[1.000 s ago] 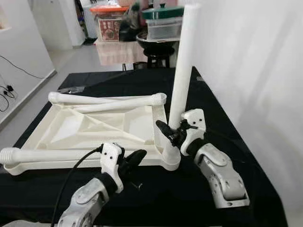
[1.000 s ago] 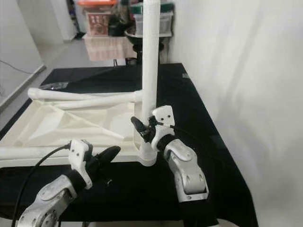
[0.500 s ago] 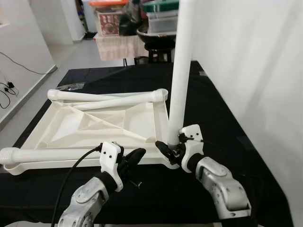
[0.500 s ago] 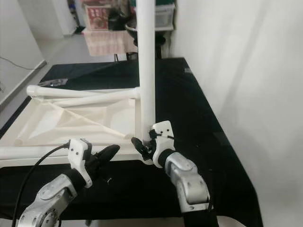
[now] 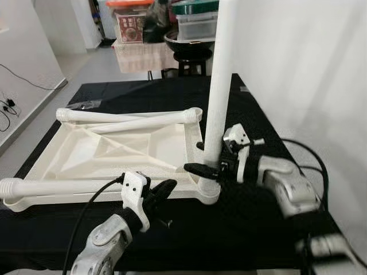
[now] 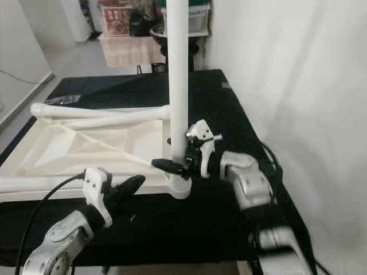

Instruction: Building children table

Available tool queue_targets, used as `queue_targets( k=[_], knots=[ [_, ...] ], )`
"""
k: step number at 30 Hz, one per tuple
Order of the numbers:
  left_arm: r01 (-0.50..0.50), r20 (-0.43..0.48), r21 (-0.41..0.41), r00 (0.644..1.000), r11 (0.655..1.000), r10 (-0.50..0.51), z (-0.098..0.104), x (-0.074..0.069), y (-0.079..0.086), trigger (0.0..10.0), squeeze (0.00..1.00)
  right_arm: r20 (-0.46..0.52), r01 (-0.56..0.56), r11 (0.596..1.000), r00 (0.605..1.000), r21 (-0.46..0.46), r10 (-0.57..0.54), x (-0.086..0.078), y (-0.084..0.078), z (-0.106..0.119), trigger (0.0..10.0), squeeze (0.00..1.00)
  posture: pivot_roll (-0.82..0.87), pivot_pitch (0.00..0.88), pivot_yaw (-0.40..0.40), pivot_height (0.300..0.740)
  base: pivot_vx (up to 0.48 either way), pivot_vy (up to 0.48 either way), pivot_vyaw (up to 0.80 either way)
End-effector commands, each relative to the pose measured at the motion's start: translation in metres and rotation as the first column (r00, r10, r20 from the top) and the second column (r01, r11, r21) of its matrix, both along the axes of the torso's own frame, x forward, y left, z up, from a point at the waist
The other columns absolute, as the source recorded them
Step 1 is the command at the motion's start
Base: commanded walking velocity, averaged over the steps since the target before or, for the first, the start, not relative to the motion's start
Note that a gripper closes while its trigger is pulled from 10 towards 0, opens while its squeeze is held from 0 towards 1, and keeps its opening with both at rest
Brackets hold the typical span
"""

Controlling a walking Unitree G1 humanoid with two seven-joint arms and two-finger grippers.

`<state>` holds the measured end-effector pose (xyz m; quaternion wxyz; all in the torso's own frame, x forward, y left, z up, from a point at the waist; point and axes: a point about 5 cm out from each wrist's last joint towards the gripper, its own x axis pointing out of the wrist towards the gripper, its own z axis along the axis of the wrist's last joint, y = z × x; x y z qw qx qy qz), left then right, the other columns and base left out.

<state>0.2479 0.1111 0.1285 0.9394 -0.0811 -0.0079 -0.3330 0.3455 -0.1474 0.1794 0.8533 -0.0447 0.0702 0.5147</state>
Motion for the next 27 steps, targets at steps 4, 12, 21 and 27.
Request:
queue_targets(
  k=[4, 12, 21, 27],
  knots=[
    [-0.011, -0.009, 0.010, 1.000, 1.000, 0.011, -0.002, -0.001, 0.001, 10.0, 0.00, -0.022, -0.069, 0.998, 0.997, -0.001, 0.069, 0.004, 0.003, 0.000, 0.0, 0.00, -0.02, 0.000, -0.001, 0.740, 0.000, 0.000, 0.00],
    [-0.009, -0.010, 0.004, 1.000, 1.000, 0.009, -0.002, -0.002, 0.000, 10.0, 0.00, -0.041, -0.066, 0.998, 0.997, 0.020, 0.067, -0.005, -0.007, -0.009, 0.0, 0.00, -0.03, 0.000, 0.007, 0.740, 0.000, 0.000, 0.00],
    [-0.008, -0.009, 0.000, 1.000, 1.000, 0.008, 0.000, -0.003, 0.004, 10.0, 0.00, -0.179, 0.236, 0.968, 0.959, 0.082, -0.218, -0.042, 0.026, -0.055, 0.0, 0.00, -0.07, 0.000, 0.017, 0.740, 0.000, 0.000, 0.00],
    [-0.005, -0.012, 0.003, 1.000, 1.000, 0.005, -0.002, -0.001, 0.007, 10.0, 0.00, -0.174, 0.279, 0.958, 0.949, 0.068, -0.264, -0.064, 0.064, -0.054, 0.0, 0.00, -0.09, 0.000, 0.039, 0.740, 0.000, 0.000, 0.00]
  ],
)
